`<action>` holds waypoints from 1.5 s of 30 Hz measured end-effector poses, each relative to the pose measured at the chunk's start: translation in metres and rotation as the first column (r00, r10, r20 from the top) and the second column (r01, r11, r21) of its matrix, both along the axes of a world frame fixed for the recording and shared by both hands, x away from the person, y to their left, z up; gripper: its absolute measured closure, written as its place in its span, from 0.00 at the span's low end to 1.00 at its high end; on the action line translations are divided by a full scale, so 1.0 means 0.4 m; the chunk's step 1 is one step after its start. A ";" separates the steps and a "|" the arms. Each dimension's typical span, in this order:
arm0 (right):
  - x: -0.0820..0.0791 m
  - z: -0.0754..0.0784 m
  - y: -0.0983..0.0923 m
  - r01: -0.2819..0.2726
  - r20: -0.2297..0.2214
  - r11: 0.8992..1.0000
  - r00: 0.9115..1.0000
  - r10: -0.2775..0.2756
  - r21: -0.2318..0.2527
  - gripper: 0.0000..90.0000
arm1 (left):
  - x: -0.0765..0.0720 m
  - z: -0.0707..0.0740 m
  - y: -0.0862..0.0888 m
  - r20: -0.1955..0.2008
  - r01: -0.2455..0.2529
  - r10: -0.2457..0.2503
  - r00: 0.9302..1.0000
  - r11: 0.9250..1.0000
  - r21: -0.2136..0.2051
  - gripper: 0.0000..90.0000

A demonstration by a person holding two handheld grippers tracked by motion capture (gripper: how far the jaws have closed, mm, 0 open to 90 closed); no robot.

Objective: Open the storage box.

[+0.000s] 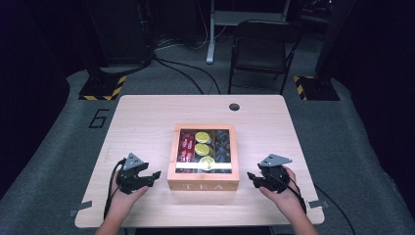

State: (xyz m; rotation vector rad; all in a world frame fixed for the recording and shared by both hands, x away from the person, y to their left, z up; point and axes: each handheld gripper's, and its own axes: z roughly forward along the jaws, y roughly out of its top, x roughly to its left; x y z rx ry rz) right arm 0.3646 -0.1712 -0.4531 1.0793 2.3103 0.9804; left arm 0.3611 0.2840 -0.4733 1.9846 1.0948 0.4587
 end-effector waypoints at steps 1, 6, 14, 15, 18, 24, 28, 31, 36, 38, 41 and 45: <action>-0.004 0.011 0.002 -0.001 0.001 1.000 1.000 0.001 0.007 0.50 | -0.006 0.007 -0.002 0.011 0.002 -0.002 1.000 1.000 -0.002 0.40; -0.028 0.055 0.016 -0.035 0.020 0.997 0.999 0.034 0.067 0.50 | -0.033 0.035 -0.009 0.041 0.035 -0.035 0.999 0.999 0.000 0.40; -0.073 0.053 0.046 -0.091 0.019 0.988 0.996 0.089 0.127 0.49 | -0.076 0.057 -0.040 0.060 0.086 -0.085 0.995 0.996 -0.006 0.40; -0.078 0.052 0.050 -0.094 0.018 0.986 0.996 0.092 0.136 0.49 | -0.081 0.057 -0.046 0.059 0.087 -0.086 0.995 0.996 -0.016 0.40; -0.088 0.042 0.061 -0.119 0.029 0.985 0.993 0.117 0.126 0.48 | -0.091 0.056 -0.058 0.052 0.109 -0.108 0.993 0.994 -0.018 0.40; -0.085 0.011 0.076 -0.127 0.010 0.986 0.992 0.126 0.105 0.48 | -0.090 0.042 -0.080 0.022 0.160 -0.159 0.987 0.986 -0.040 0.40; -0.078 -0.009 0.080 -0.128 -0.013 0.987 0.991 0.130 0.101 0.49 | -0.086 0.027 -0.090 0.003 0.173 -0.173 0.985 0.984 -0.044 0.40; -0.075 -0.018 0.084 -0.134 -0.019 0.987 0.991 0.136 0.091 0.50 | -0.083 0.020 -0.092 0.012 0.173 -0.173 0.985 0.984 -0.040 0.42; -0.072 -0.030 0.091 -0.137 -0.013 0.988 0.990 0.138 0.069 0.53 | -0.081 0.008 -0.104 0.007 0.178 -0.178 0.984 0.984 -0.025 0.48; -0.071 -0.033 0.091 -0.140 -0.016 0.988 0.990 0.141 0.070 0.54 | -0.080 0.006 -0.106 -0.001 0.186 -0.186 0.982 0.982 -0.017 0.49; -0.069 -0.036 0.090 -0.141 -0.024 0.988 0.989 0.143 0.063 0.58 | -0.077 -0.001 -0.112 0.004 0.186 -0.186 0.982 0.982 -0.006 0.51; -0.064 -0.043 0.093 -0.146 -0.021 0.987 0.989 0.148 0.059 0.60 | -0.074 -0.005 -0.114 0.000 0.181 -0.181 0.983 0.983 -0.001 0.53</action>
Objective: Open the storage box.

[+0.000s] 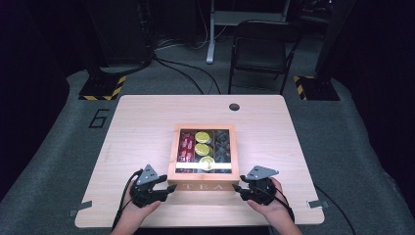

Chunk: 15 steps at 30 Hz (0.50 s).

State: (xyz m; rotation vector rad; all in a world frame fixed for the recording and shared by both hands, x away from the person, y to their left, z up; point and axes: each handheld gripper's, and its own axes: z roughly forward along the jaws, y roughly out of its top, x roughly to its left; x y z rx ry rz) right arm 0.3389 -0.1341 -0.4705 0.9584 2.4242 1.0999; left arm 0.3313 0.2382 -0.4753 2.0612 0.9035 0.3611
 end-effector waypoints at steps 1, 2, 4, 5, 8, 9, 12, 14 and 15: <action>0.000 -0.001 0.001 0.003 0.000 1.000 1.000 -0.003 -0.003 0.60 | 0.000 -0.001 0.000 -0.003 -0.005 0.005 1.000 1.000 -0.005 0.53; 0.001 -0.002 0.002 0.004 -0.001 1.000 1.000 -0.004 -0.005 0.61 | 0.002 -0.002 0.002 0.001 -0.005 0.005 1.000 1.000 -0.002 0.55; 0.000 -0.004 0.006 0.011 -0.001 1.000 1.000 -0.011 -0.001 0.61 | 0.003 -0.005 0.000 -0.005 -0.010 0.010 1.000 1.000 -0.001 0.55; 0.000 -0.005 0.007 0.008 -0.004 1.000 1.000 -0.008 -0.005 0.62 | 0.004 -0.006 0.000 -0.009 -0.007 0.007 1.000 1.000 0.001 0.56; 0.000 -0.008 0.008 0.003 0.001 1.000 1.000 -0.003 -0.014 0.63 | 0.005 -0.007 -0.003 -0.005 -0.014 0.014 1.000 1.000 0.008 0.56; 0.001 -0.008 0.008 0.005 0.004 1.000 1.000 -0.005 -0.013 0.63 | 0.006 -0.007 -0.002 -0.009 -0.013 0.013 1.000 1.000 0.009 0.56; 0.001 -0.007 0.006 0.008 0.003 1.000 1.000 -0.008 -0.009 0.65 | 0.008 -0.009 -0.002 0.002 -0.019 0.019 1.000 1.000 0.013 0.57; 0.003 -0.007 0.005 0.005 0.003 1.000 1.000 -0.005 -0.005 0.65 | 0.008 -0.009 -0.004 0.010 -0.027 0.027 1.000 1.000 0.013 0.58; 0.003 -0.008 0.004 0.003 0.008 1.000 1.000 -0.003 -0.006 0.65 | 0.008 -0.009 -0.004 0.012 -0.027 0.027 1.000 1.000 0.015 0.58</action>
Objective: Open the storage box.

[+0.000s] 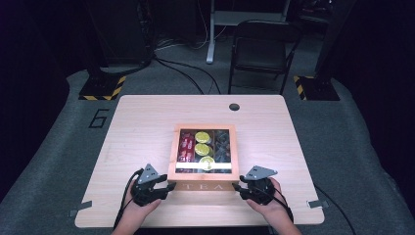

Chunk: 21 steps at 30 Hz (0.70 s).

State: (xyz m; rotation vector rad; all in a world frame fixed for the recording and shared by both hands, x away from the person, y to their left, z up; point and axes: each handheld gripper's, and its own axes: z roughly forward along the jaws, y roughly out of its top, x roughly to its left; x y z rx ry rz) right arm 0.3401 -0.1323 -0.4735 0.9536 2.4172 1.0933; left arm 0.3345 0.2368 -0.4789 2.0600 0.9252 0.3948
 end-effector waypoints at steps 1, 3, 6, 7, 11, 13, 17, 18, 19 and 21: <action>0.000 0.000 0.001 0.001 0.004 1.000 1.000 -0.001 0.001 0.65 | 0.001 0.000 0.000 -0.004 0.003 -0.003 1.000 1.000 -0.001 0.58; 0.000 0.000 0.000 0.000 0.004 1.000 1.000 0.000 0.000 0.65 | 0.001 -0.002 0.000 -0.009 0.000 0.000 1.000 1.000 -0.007 0.58; 0.000 -0.001 0.000 -0.001 0.003 1.000 1.000 0.001 0.001 0.65 | 0.002 -0.003 0.000 -0.013 0.003 -0.003 1.000 1.000 -0.005 0.58; 0.000 -0.001 0.000 -0.001 0.004 1.000 1.000 0.001 0.001 0.65 | 0.002 -0.003 0.000 -0.013 0.003 -0.003 1.000 1.000 -0.005 0.58; -0.002 0.000 0.001 0.000 0.003 1.000 1.000 0.000 -0.003 0.65 | 0.001 -0.002 0.000 -0.010 0.003 -0.003 1.000 1.000 -0.001 0.58; -0.002 0.000 0.001 -0.001 0.004 1.000 1.000 0.001 -0.004 0.65 | 0.001 -0.002 0.000 -0.010 0.003 -0.003 1.000 1.000 0.000 0.58; -0.002 0.000 0.001 0.002 0.005 1.000 1.000 -0.001 -0.005 0.65 | 0.001 -0.002 0.000 -0.009 0.004 -0.004 1.000 1.000 -0.003 0.58; -0.002 0.000 0.001 0.002 0.005 1.000 1.000 -0.002 -0.005 0.65 | 0.001 -0.001 0.000 -0.006 0.004 -0.004 1.000 1.000 -0.005 0.58; -0.002 0.000 0.002 0.002 0.005 1.000 1.000 -0.002 -0.005 0.65 | 0.001 -0.001 0.001 -0.001 0.005 -0.005 1.000 1.000 -0.002 0.58; -0.002 0.001 0.002 0.001 0.006 1.000 1.000 -0.001 -0.006 0.65 | 0.001 0.000 0.001 0.003 0.006 -0.006 1.000 1.000 -0.002 0.58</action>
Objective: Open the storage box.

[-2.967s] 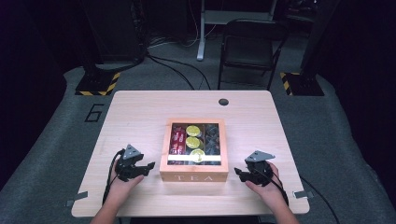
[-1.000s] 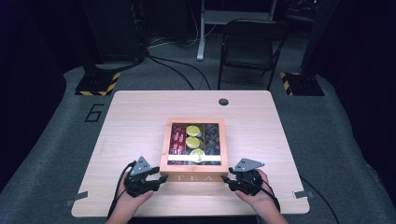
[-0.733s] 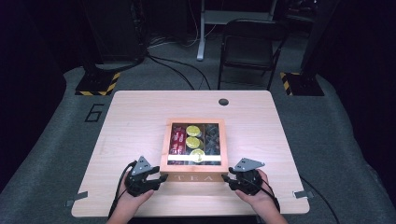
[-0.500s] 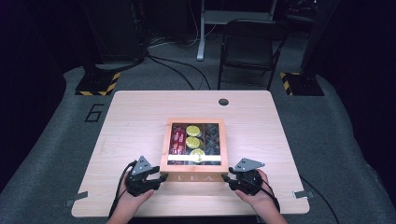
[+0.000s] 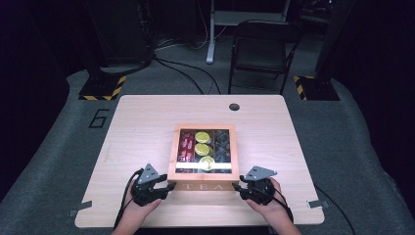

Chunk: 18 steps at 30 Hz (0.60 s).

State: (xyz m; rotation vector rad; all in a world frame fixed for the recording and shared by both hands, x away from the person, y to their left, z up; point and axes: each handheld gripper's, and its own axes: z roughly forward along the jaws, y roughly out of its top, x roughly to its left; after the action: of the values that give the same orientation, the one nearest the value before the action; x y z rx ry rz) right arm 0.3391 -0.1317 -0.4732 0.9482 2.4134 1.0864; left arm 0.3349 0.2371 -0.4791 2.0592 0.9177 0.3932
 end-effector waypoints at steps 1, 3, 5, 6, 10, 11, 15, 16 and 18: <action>0.000 0.000 0.000 0.003 0.001 1.000 1.000 -0.003 0.000 0.65 | 0.000 0.000 0.000 0.003 -0.002 0.002 1.000 1.000 0.000 0.58; -0.001 0.002 -0.001 -0.001 0.010 1.000 1.000 0.001 0.004 0.65 | -0.001 0.001 0.000 0.003 -0.003 0.003 1.000 1.000 0.000 0.58; -0.002 0.004 -0.002 -0.001 0.012 1.000 1.000 0.001 0.007 0.65 | -0.001 0.002 0.000 0.001 0.001 -0.001 1.000 1.000 -0.006 0.58; -0.002 0.005 -0.002 0.002 0.016 1.000 1.000 -0.002 0.011 0.65 | -0.001 0.004 0.002 0.004 0.006 -0.006 1.000 1.000 -0.005 0.58; -0.004 0.009 -0.002 0.007 0.014 1.000 1.000 -0.007 0.024 0.66 | -0.003 0.007 0.001 0.009 0.004 -0.004 1.000 1.000 -0.008 0.58; -0.004 0.008 -0.002 0.006 0.016 1.000 1.000 -0.006 0.024 0.66 | -0.003 0.006 -0.001 0.018 -0.001 0.001 1.000 1.000 -0.007 0.58; -0.003 0.008 -0.002 0.009 0.020 1.000 1.000 -0.010 0.029 0.66 | -0.003 0.007 -0.001 0.027 0.000 0.000 1.000 1.000 0.002 0.58; -0.003 0.008 -0.002 0.010 0.022 0.999 1.000 -0.011 0.031 0.66 | -0.003 0.007 -0.002 0.027 -0.001 0.001 1.000 1.000 0.000 0.58; -0.004 0.009 -0.003 0.012 0.022 1.000 1.000 -0.013 0.029 0.66 | -0.004 0.008 -0.001 0.026 0.006 -0.006 1.000 1.000 0.001 0.58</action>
State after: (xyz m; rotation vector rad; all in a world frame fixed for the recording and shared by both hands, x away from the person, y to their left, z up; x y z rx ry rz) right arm 0.3376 -0.1327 -0.4695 0.9539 2.3766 1.1241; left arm 0.3334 0.2367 -0.4757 2.0529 0.8957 0.4166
